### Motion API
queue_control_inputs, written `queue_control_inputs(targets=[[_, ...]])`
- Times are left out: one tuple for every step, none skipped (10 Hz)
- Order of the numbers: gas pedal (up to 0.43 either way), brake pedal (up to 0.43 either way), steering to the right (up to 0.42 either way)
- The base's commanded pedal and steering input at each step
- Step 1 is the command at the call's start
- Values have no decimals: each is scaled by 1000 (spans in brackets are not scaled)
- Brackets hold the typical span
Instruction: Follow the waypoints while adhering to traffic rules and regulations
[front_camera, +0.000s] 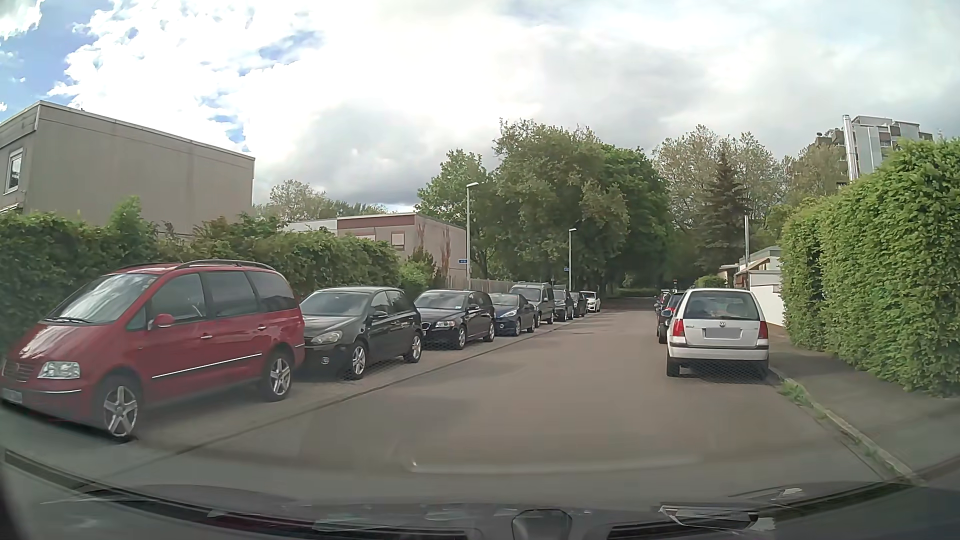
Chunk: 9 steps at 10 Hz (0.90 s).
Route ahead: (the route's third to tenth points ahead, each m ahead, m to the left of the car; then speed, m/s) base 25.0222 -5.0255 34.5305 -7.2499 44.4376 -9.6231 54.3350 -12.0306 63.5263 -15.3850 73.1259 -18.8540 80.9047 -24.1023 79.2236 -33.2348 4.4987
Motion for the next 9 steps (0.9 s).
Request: queue_control_inputs(targets=[[59,0,20],[59,0,24],[59,0,28],[59,0,34],[59,0,41],[59,0,51],[59,0,62],[59,0,69],[59,0,73]])
